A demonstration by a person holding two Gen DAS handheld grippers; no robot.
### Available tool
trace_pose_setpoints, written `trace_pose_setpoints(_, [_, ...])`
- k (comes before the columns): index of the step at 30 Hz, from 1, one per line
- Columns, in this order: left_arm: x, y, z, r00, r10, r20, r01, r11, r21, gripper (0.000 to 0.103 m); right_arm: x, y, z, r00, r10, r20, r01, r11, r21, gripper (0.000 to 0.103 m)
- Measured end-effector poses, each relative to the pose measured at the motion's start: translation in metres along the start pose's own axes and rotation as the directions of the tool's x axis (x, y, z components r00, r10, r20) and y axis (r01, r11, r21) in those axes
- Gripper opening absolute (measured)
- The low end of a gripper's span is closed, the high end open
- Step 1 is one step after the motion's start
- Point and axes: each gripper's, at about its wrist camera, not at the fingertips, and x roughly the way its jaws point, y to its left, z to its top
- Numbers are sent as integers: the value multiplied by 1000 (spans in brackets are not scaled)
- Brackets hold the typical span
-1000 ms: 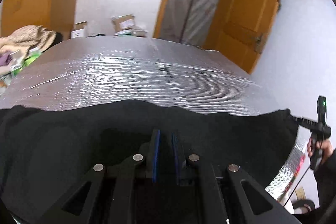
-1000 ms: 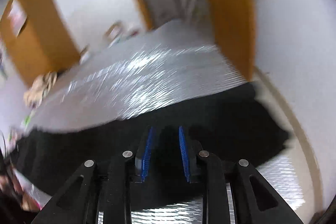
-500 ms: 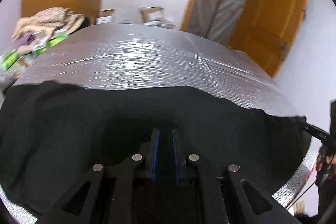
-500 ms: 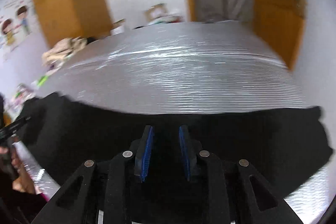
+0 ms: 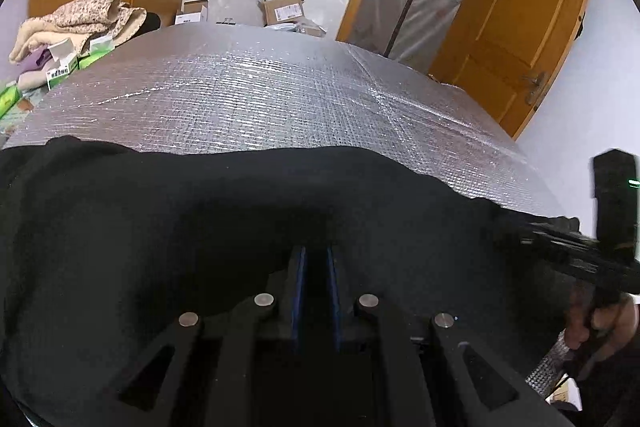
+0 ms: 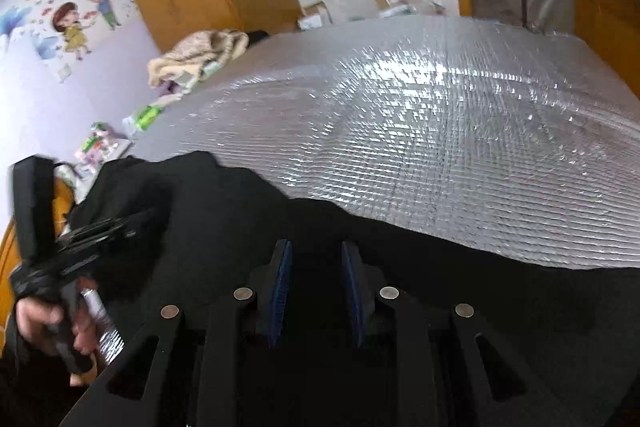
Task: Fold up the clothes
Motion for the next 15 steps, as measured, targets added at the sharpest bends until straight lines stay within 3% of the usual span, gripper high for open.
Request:
trace_pose_setpoints(2, [-15,5,0,998,42,49,-43,999,15,11,0,-8,2,1000,20,9,-20,999,44,22])
trace_pose_setpoints(6, [-39,39,1,984,139,114,-133,989,-62,11,-8,-8,0,999,33,23,-34,998,49,23])
trace_pose_setpoints(8, [-46,61,1,969,216,116,-203,972,-115,11,-13,-6,-2,999,35,35,-37,998,49,23])
trace_pose_setpoints(12, [-52,90,-2,948,304,95,-284,943,-175,11,-7,-9,-3,1000,9,22,-10,997,74,24])
trace_pose_setpoints(15, [-47,102,-2,952,296,78,-276,941,-195,11,1,-10,-1,1000,-9,11,8,996,86,23])
